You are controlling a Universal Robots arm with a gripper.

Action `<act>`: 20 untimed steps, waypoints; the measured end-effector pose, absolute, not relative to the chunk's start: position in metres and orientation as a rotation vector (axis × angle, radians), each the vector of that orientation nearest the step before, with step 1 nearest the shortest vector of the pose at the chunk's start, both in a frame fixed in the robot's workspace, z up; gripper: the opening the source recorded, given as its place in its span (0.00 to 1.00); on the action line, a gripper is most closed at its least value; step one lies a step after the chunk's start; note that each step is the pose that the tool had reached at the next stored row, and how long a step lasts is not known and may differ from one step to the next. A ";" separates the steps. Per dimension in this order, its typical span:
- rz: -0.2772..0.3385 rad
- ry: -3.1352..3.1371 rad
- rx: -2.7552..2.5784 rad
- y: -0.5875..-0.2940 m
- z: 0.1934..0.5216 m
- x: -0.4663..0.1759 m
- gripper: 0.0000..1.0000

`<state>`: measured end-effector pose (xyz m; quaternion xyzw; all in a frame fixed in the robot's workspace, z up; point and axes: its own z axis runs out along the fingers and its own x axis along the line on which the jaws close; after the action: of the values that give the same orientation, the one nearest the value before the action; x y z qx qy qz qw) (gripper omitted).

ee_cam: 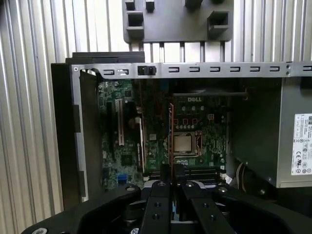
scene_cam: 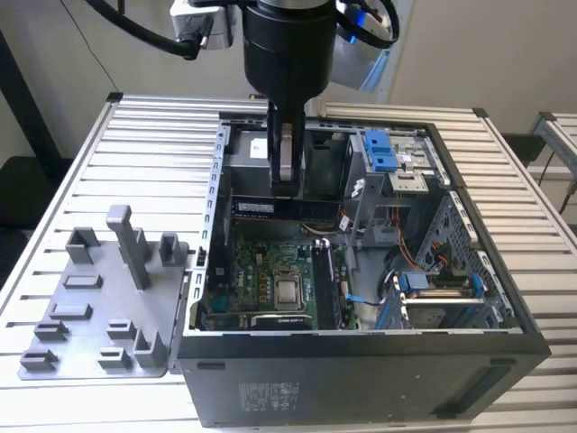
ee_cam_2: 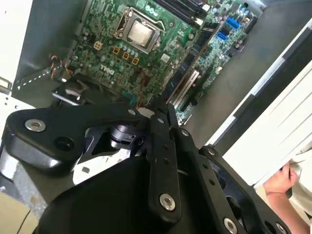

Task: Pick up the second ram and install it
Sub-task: 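Pick up the second ram and move it above second insertion slot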

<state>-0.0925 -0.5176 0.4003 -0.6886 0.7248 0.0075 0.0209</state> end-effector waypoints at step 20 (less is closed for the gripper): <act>0.027 2.249 -2.136 -0.518 0.400 -0.014 0.14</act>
<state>-0.0136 -0.5176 0.4002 -0.6885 0.7249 0.0087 0.0197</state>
